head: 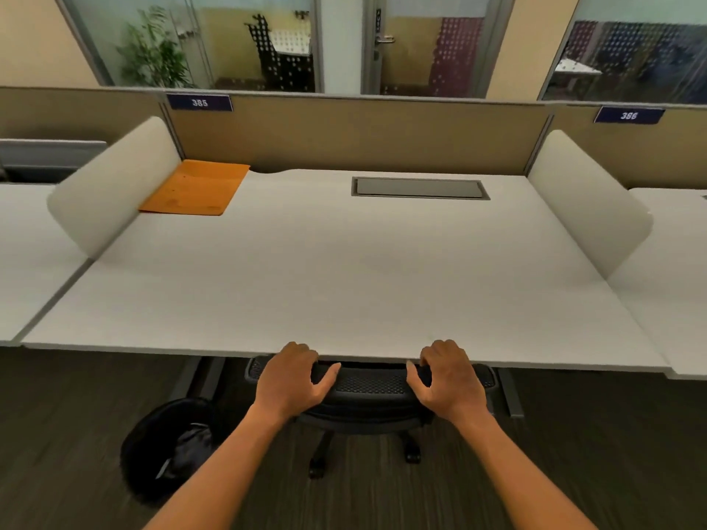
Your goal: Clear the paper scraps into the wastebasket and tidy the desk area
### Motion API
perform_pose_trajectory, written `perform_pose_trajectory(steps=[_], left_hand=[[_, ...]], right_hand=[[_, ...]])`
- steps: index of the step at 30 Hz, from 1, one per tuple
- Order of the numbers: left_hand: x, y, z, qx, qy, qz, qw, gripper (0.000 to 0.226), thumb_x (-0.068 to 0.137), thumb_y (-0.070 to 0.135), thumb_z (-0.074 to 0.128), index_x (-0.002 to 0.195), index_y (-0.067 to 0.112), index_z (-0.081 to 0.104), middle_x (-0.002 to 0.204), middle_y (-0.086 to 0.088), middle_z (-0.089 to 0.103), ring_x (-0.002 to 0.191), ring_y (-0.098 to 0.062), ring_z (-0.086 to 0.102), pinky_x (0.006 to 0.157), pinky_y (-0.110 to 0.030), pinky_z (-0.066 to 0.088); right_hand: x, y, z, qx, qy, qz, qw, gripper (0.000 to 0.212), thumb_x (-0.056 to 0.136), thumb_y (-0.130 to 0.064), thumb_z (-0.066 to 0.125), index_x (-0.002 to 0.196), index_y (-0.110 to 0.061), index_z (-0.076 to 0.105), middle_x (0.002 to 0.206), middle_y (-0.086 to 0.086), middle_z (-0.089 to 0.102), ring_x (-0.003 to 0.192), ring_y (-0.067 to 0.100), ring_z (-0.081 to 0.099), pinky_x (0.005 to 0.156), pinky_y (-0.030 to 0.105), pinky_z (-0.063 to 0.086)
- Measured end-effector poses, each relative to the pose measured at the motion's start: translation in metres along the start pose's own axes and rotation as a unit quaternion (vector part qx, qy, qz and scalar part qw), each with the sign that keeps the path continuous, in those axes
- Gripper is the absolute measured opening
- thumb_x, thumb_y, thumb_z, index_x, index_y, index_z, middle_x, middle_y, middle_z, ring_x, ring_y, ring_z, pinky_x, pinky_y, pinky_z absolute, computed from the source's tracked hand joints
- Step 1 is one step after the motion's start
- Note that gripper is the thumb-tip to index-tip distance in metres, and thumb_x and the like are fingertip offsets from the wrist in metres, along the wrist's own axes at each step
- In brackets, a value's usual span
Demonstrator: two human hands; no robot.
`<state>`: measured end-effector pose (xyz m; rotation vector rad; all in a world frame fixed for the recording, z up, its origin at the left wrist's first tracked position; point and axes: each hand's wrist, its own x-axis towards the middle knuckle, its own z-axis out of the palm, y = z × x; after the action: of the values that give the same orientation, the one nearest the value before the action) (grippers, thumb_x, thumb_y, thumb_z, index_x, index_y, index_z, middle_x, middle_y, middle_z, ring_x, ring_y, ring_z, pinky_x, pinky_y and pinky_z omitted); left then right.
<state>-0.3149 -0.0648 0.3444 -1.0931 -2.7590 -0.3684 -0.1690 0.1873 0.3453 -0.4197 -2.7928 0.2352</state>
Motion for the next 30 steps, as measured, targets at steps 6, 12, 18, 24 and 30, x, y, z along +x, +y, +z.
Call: perform_pose_trajectory(steps=[6,12,18,24,30], left_hand=[[0.003,-0.005,0.014,0.038,0.015,0.010,0.999,0.054,0.088,0.064,0.040,0.059,0.020,0.054,0.055,0.007,0.050,0.057,-0.010,0.044,0.048,-0.023,0.035],[0.004,-0.004,0.007,0.033,-0.022,0.017,0.999,0.056,0.088,0.065,0.034,0.063,0.020,0.055,0.059,0.006,0.051,0.061,-0.011,0.045,0.051,-0.024,0.037],[-0.002,0.008,-0.012,-0.007,-0.015,-0.012,1.000,0.067,0.088,0.070,0.034,0.106,0.014,0.067,0.105,-0.003,0.069,0.105,-0.021,0.061,0.090,-0.032,0.051],[-0.031,0.037,-0.033,0.007,0.011,-0.011,1.000,0.072,0.090,0.068,0.033,0.133,0.014,0.053,0.140,-0.007,0.054,0.136,-0.025,0.044,0.115,-0.039,0.033],[-0.081,0.058,-0.044,0.021,-0.021,-0.036,0.999,0.082,0.090,0.071,0.023,0.146,0.013,0.037,0.155,-0.008,0.037,0.148,-0.024,0.026,0.123,-0.042,0.020]], right_hand=[[0.001,0.005,0.010,-0.010,0.010,-0.003,1.000,0.037,0.085,-0.050,0.049,0.067,-0.017,0.054,0.067,-0.003,0.050,0.065,0.015,0.042,0.059,0.028,0.040],[0.002,0.003,0.005,-0.022,-0.006,-0.009,1.000,0.040,0.086,-0.051,0.045,0.069,-0.017,0.056,0.068,-0.002,0.053,0.068,0.017,0.046,0.062,0.031,0.042],[-0.001,-0.010,-0.013,-0.063,-0.020,0.017,0.998,0.041,0.088,-0.052,0.044,0.083,-0.018,0.066,0.080,-0.001,0.064,0.079,0.020,0.056,0.068,0.034,0.044],[-0.029,-0.038,-0.029,-0.026,0.031,-0.020,0.999,0.034,0.093,-0.043,0.044,0.091,-0.017,0.065,0.083,0.000,0.066,0.078,0.019,0.058,0.064,0.032,0.048],[-0.073,-0.050,-0.042,-0.001,0.038,-0.013,0.999,0.031,0.092,-0.042,0.048,0.100,-0.018,0.065,0.092,0.001,0.066,0.084,0.018,0.060,0.069,0.033,0.051]])
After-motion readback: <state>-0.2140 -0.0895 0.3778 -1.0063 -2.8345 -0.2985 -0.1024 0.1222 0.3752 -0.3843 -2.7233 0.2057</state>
